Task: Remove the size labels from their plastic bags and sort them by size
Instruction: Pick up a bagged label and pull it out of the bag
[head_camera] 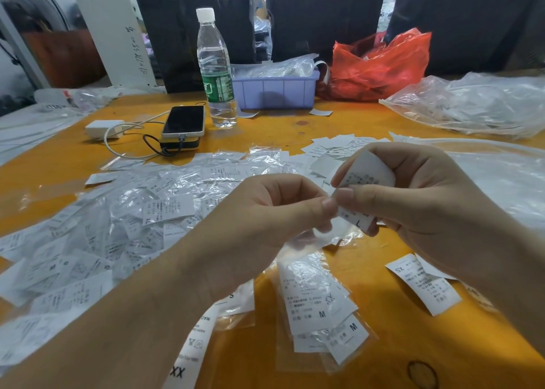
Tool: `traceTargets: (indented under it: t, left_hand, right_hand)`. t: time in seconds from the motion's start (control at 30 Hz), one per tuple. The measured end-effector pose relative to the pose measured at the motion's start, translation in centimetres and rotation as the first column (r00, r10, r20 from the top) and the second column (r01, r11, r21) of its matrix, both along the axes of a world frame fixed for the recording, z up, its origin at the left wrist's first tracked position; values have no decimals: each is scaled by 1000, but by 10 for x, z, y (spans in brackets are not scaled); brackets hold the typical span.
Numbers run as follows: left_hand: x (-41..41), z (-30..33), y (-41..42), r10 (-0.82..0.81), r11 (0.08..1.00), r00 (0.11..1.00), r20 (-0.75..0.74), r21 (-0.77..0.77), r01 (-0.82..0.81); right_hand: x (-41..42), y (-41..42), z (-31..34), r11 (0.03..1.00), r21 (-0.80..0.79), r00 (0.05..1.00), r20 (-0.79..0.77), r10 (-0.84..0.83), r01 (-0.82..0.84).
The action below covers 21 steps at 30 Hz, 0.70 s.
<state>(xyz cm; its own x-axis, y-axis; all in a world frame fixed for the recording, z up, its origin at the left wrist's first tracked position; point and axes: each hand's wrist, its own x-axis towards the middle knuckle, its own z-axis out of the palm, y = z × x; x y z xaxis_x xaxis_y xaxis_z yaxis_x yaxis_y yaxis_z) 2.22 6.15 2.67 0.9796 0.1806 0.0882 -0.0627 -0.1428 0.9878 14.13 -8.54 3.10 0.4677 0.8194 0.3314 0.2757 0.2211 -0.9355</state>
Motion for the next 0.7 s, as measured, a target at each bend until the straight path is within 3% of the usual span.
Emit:
traceTargets:
  t: [0.3,0.7]
  left_hand:
    - [-1,0,0,24,999,999,33,46,-26]
    - [-2,2,1,44,999,994,97,17,-46]
  right_hand:
    - [-1,1,1,995,2,995,-10,-97,97]
    - [5,3,-1,990,-68,975,-196,106,-122]
